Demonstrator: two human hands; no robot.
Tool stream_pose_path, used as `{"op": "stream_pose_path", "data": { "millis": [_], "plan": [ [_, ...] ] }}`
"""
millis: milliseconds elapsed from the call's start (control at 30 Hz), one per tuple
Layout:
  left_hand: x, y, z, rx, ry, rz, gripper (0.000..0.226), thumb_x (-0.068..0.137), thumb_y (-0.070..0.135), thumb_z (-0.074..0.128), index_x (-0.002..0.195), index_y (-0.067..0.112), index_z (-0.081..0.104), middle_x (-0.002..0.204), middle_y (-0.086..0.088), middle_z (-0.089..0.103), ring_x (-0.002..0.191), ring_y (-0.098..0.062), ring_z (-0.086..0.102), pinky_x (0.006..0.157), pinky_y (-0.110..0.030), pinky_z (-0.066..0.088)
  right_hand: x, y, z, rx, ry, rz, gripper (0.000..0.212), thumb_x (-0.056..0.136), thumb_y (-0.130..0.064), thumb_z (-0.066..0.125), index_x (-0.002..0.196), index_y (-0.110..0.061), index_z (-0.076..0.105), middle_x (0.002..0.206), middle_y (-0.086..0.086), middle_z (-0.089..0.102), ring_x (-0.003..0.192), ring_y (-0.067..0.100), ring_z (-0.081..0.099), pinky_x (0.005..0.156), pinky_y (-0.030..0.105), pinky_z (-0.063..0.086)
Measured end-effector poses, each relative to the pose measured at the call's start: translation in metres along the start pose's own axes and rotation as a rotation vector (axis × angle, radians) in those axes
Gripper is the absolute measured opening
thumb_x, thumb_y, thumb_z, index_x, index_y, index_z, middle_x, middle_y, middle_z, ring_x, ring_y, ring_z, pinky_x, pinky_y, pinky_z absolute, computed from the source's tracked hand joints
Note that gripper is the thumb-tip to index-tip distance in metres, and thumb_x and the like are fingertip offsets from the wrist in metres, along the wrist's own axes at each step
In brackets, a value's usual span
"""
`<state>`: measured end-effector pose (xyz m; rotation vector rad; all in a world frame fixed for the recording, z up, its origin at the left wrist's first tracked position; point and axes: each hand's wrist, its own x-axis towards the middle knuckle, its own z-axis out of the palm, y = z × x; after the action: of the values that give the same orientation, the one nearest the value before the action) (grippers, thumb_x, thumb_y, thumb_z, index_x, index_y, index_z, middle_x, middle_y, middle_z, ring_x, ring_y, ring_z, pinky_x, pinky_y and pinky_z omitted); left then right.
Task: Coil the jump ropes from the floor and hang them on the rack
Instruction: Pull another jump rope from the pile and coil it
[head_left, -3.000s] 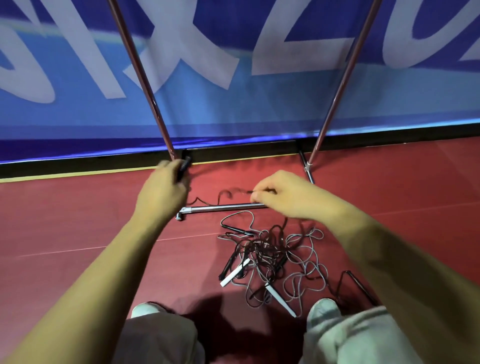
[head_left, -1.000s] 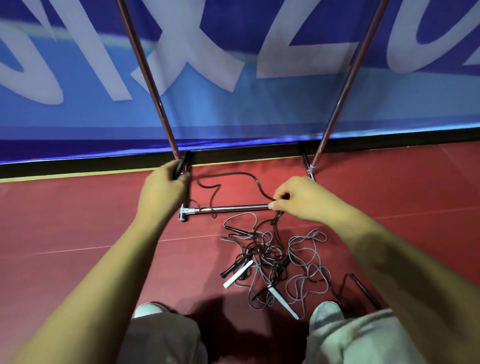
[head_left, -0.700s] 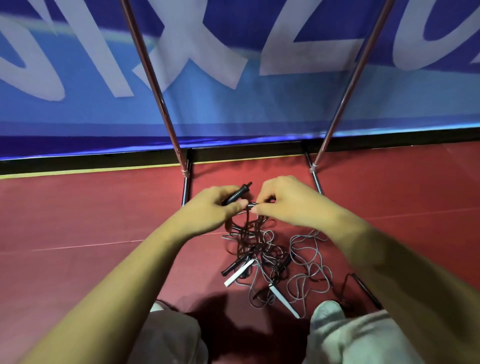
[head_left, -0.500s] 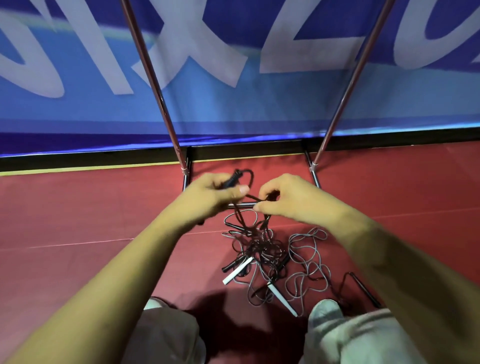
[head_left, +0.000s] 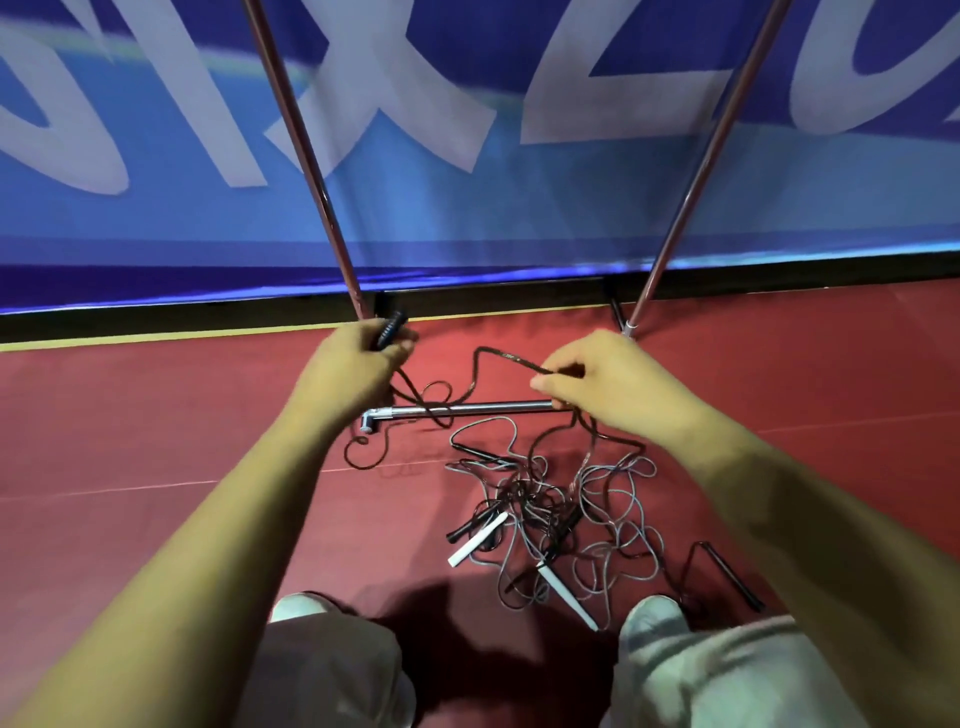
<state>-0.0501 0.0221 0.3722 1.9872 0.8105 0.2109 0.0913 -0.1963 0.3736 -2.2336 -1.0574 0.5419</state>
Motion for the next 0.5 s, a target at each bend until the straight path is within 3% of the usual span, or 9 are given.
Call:
{"op": "stream_pose_path", "data": {
  "millis": [67, 167, 233, 300, 367, 433, 500],
  "plan": [
    [-0.004, -0.001, 0.008, 0.073, -0.078, 0.048, 0.013, 0.095, 0.020, 0.063, 0.101, 0.029, 0.070, 0.093, 0.000, 0.072, 0.073, -0.013, 0.065, 0.070, -0.022, 0.053, 0.002, -0.007, 0.001, -0.008, -0.003, -0.009, 0.023, 0.084, -0.034, 0.072, 0.066, -0.020, 0.073, 0.054, -0.003, 0.065, 0.046, 0.006, 0.046, 0.046, 0.017, 0.035],
    [-0.017, 0.007, 0.017, 0.188, -0.272, 0.125, 0.015, 0.097, 0.029, 0.061, 0.106, 0.021, 0.071, 0.077, -0.003, 0.068, 0.053, -0.010, 0.057, 0.051, -0.018, 0.045, 0.002, -0.014, 0.006, -0.036, -0.021, -0.003, 0.022, 0.082, -0.034, 0.074, 0.067, -0.018, 0.075, 0.056, 0.000, 0.066, 0.051, 0.019, 0.053, 0.051, 0.023, 0.041],
    [-0.026, 0.014, 0.022, 0.066, -0.352, 0.129, 0.018, 0.099, 0.029, 0.058, 0.107, 0.018, 0.070, 0.067, -0.006, 0.061, 0.041, -0.009, 0.049, 0.041, -0.014, 0.036, 0.001, -0.018, 0.010, -0.028, -0.031, -0.011, 0.023, 0.083, -0.033, 0.072, 0.066, -0.017, 0.074, 0.058, 0.002, 0.067, 0.053, 0.019, 0.055, 0.055, 0.029, 0.044],
    [-0.031, 0.018, 0.027, -0.037, -0.419, 0.134, 0.014, 0.100, 0.028, 0.056, 0.102, 0.021, 0.069, 0.055, 0.001, 0.054, 0.035, -0.005, 0.044, 0.040, -0.011, 0.031, 0.000, -0.023, 0.011, -0.005, -0.029, -0.031, 0.024, 0.083, -0.032, 0.070, 0.064, -0.018, 0.072, 0.058, 0.004, 0.066, 0.049, 0.012, 0.049, 0.050, 0.031, 0.041],
    [-0.032, 0.021, 0.033, -0.097, -0.429, 0.144, 0.014, 0.099, 0.031, 0.056, 0.092, 0.025, 0.067, 0.049, 0.005, 0.052, 0.038, -0.006, 0.043, 0.042, -0.013, 0.031, -0.001, -0.026, 0.009, 0.046, -0.033, -0.044, 0.024, 0.085, -0.030, 0.069, 0.063, -0.020, 0.071, 0.057, 0.001, 0.066, 0.048, 0.007, 0.047, 0.047, 0.028, 0.038],
    [-0.030, 0.023, 0.037, -0.229, -0.378, 0.095, 0.017, 0.096, 0.034, 0.060, 0.087, 0.023, 0.069, 0.054, -0.005, 0.049, 0.042, -0.011, 0.039, 0.043, -0.019, 0.028, -0.003, -0.028, 0.006, 0.083, -0.057, -0.053, 0.025, 0.086, -0.030, 0.070, 0.063, -0.020, 0.070, 0.055, -0.002, 0.064, 0.047, 0.005, 0.044, 0.046, 0.021, 0.034],
    [-0.029, 0.025, 0.040, -0.378, -0.334, 0.015, 0.012, 0.091, 0.026, 0.067, 0.084, 0.017, 0.068, 0.054, -0.005, 0.042, 0.043, -0.012, 0.032, 0.042, -0.021, 0.022, -0.005, -0.028, 0.004, 0.101, -0.094, -0.058, 0.026, 0.087, -0.030, 0.070, 0.063, -0.018, 0.069, 0.054, -0.001, 0.061, 0.046, 0.004, 0.041, 0.046, 0.018, 0.031]
  ]
}}
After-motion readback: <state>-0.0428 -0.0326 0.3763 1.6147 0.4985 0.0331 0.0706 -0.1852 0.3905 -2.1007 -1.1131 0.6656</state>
